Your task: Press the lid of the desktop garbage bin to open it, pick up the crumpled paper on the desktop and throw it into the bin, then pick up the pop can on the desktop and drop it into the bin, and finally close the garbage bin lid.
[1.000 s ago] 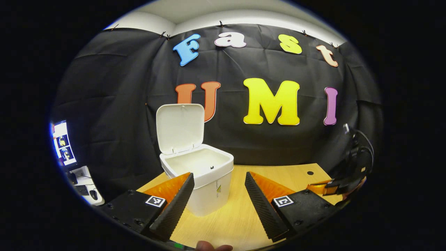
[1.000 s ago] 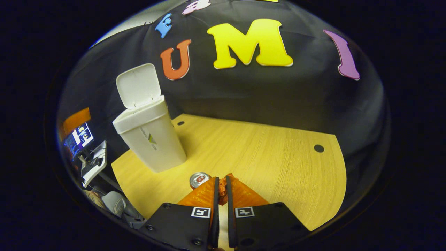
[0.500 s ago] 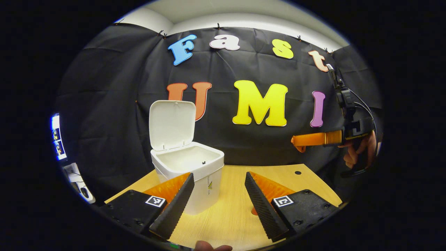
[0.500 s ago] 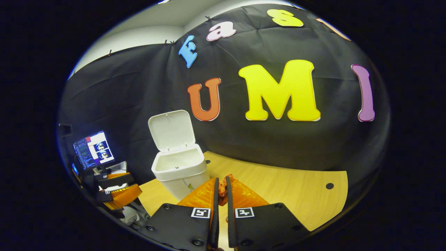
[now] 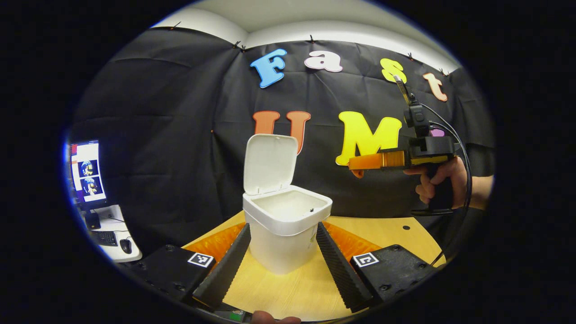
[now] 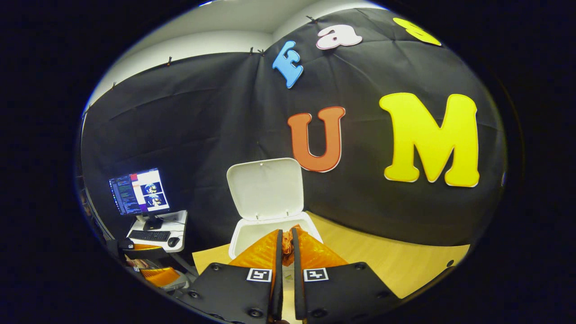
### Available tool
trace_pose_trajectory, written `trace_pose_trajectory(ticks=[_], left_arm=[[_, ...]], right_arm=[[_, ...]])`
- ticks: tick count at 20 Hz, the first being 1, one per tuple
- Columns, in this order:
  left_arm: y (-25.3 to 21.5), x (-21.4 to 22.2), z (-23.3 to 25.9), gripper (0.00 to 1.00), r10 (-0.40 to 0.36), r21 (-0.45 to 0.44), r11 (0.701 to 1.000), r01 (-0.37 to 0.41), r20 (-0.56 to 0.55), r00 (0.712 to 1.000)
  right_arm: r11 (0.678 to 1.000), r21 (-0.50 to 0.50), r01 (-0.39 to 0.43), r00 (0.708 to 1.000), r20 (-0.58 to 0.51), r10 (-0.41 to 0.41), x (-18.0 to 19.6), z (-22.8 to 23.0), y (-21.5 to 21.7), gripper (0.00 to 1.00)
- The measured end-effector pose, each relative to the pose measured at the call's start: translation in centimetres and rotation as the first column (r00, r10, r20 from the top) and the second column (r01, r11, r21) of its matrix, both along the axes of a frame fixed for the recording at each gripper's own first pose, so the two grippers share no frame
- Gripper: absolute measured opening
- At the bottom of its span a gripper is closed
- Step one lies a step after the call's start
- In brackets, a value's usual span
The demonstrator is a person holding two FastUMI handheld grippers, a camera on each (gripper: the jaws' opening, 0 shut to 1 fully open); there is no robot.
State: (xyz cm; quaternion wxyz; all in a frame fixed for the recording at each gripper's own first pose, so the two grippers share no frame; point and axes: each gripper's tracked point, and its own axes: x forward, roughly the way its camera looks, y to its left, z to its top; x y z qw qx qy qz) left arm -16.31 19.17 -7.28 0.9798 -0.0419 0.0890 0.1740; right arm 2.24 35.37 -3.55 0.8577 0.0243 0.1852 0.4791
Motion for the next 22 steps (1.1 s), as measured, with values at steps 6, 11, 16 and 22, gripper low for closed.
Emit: trace_pose_trajectory(ticks=[6, 11, 16, 22], left_arm=[[3.1, -2.1, 0.6, 0.96, 0.08, 0.034, 0.996, -0.08, -0.004, 0.997], [4.3, -3.3, 0.3, 0.96, 0.124, 0.044, 0.991, -0.123, -0.015, 0.992], [4.9, -3.9, 0.2, 0.96, 0.152, 0.061, 0.987, -0.15, -0.032, 0.988], [5.4, -4.0, 0.2, 0.96, 0.169, 0.056, 0.984, -0.166, -0.036, 0.985]], right_arm=[[0.997, -0.059, -0.044, 0.999, -0.031, 0.042, 1.0, -3.7, 6.3, 0.11], [0.989, -0.143, -0.039, 0.999, -0.036, 0.035, 2.8, -7.5, 9.2, 0.11], [0.979, -0.199, -0.036, 0.999, -0.044, 0.028, 3.4, -10.4, 10.9, 0.11], [0.977, -0.21, -0.039, 0.999, -0.04, 0.031, 3.5, -11.2, 11.7, 0.27]])
